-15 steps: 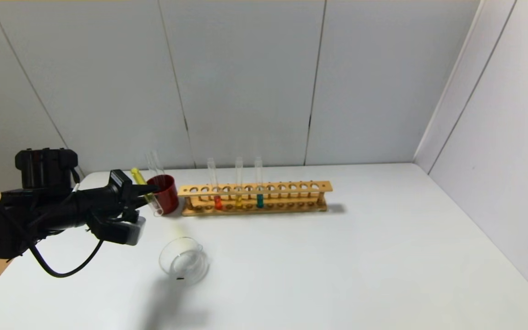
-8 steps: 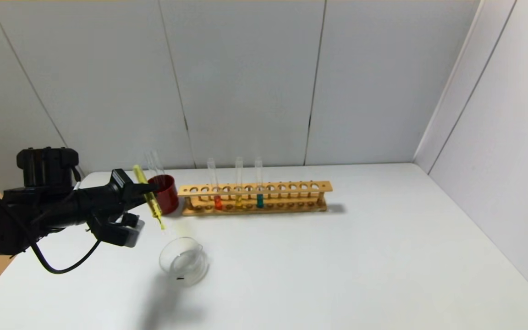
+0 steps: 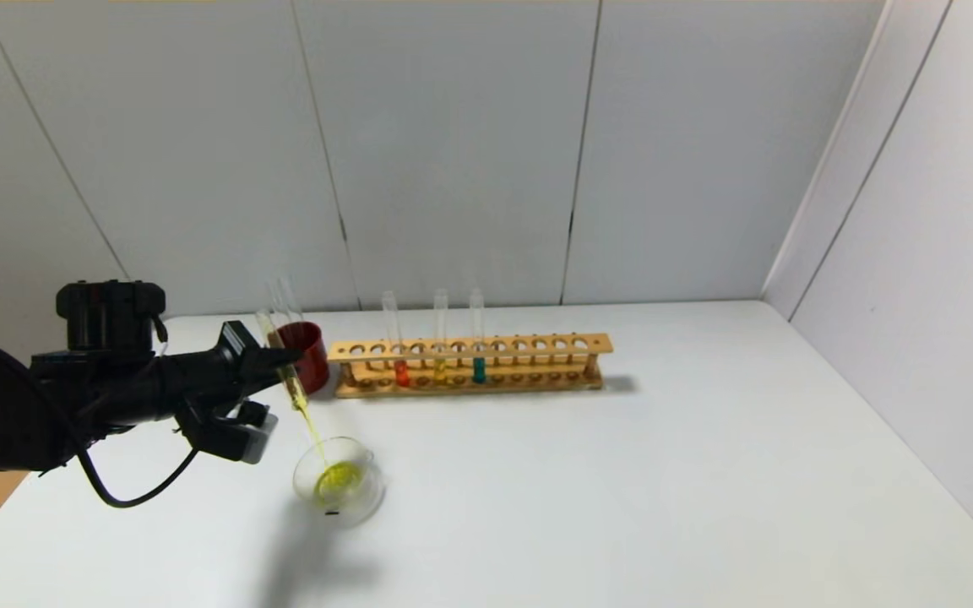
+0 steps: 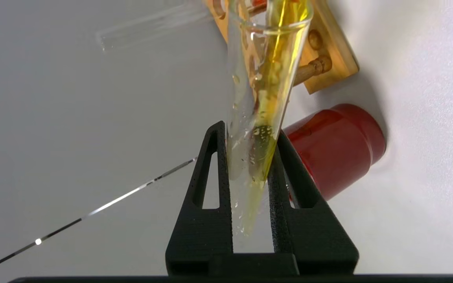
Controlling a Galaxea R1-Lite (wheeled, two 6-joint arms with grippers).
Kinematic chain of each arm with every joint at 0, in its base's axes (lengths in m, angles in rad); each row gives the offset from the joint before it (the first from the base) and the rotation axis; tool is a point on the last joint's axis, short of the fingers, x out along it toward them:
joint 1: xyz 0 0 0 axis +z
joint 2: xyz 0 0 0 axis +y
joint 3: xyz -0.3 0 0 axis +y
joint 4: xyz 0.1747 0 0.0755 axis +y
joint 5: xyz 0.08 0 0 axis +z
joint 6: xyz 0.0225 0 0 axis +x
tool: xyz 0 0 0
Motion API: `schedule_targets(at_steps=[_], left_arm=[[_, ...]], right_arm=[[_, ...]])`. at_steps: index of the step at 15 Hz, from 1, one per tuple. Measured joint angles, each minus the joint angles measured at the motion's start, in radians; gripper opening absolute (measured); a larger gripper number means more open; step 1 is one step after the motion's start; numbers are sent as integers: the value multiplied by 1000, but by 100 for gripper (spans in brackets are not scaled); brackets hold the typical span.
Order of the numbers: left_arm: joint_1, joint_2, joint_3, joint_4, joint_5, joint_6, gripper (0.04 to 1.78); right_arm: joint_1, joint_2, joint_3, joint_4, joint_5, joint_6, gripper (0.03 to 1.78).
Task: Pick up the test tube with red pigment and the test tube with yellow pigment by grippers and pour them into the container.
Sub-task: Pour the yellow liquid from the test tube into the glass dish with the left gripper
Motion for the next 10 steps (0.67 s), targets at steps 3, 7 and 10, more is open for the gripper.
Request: schedule_targets(at_steps=[3, 7, 10], left_arm=[[-1, 9, -2, -2, 2, 25, 31], [-3, 10, -18, -2, 1, 89, 31], [-3, 7, -27, -6, -2, 136, 31]], right_arm=[[0, 0, 0, 0, 0, 0, 175], [0, 0, 0, 0, 0, 0, 175], [0, 0, 0, 0, 0, 0, 175]])
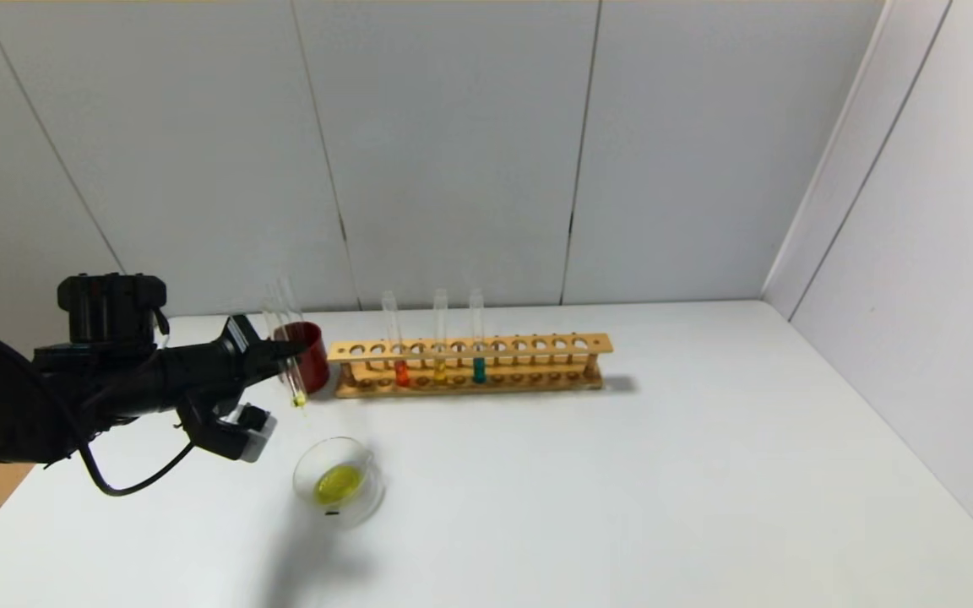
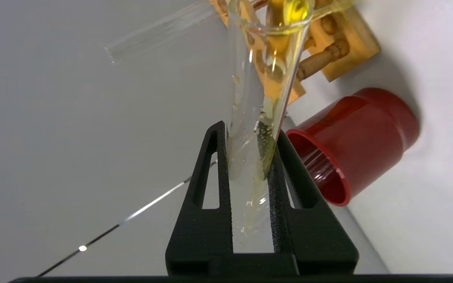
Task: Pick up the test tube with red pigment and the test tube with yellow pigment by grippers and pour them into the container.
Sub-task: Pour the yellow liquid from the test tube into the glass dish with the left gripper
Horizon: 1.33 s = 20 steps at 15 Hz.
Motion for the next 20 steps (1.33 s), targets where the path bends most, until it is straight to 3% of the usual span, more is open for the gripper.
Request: schedule_targets(at_steps=[20], left_arm=[[-39, -35, 4, -3, 0, 87, 31]], right_arm=[[0, 0, 0, 0, 0, -1, 175]])
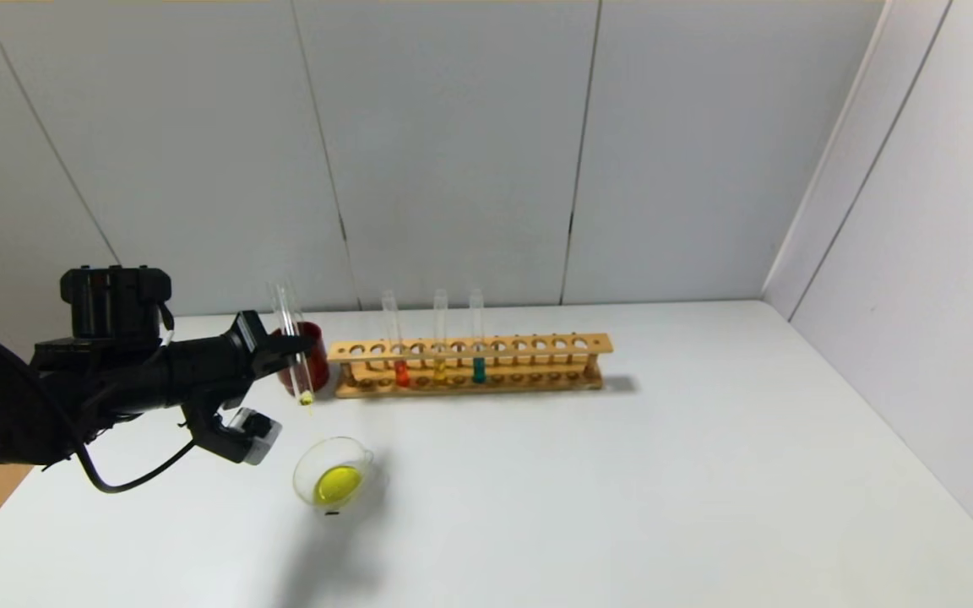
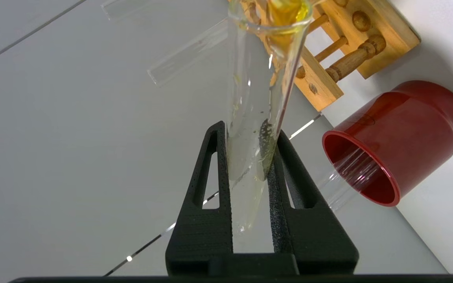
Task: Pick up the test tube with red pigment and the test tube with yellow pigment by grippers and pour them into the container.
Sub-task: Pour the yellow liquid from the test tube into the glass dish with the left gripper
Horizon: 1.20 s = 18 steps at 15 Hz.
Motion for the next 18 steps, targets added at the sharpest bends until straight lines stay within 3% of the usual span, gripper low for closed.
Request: schedule_targets(at_steps=[10, 18], left_arm=[[3, -2, 3, 1, 5, 31, 31], [6, -8, -8, -2, 15, 149, 31]], right_arm=[[0, 0, 0, 0, 0, 1, 175], [0, 0, 0, 0, 0, 0, 175]])
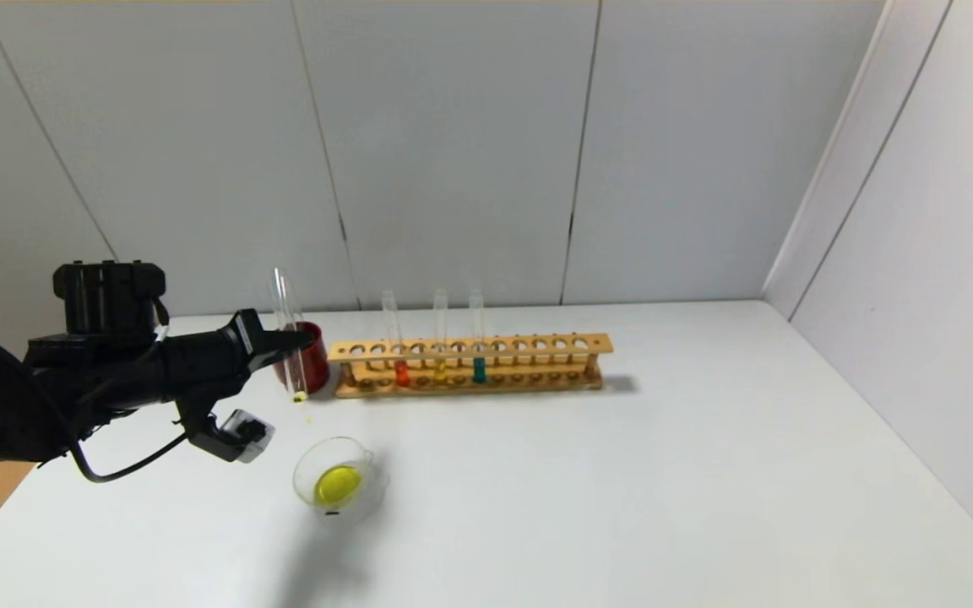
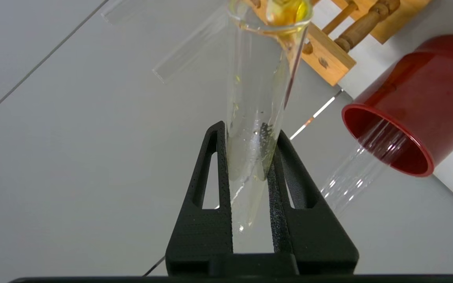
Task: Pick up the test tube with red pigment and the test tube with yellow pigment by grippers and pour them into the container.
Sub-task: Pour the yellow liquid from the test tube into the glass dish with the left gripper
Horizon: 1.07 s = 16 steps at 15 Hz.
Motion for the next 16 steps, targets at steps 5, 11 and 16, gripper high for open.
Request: schedule_targets(at_steps=[5, 11, 16], left_arm=[[2, -9, 19, -50, 23, 25, 31], [0, -49, 81, -105, 44, 56, 31], [-9, -83, 108, -121, 62, 74, 31]], right_arm=[[0, 0, 0, 0, 0, 0, 175], [0, 0, 0, 0, 0, 0, 175], [0, 0, 0, 0, 0, 0, 175]])
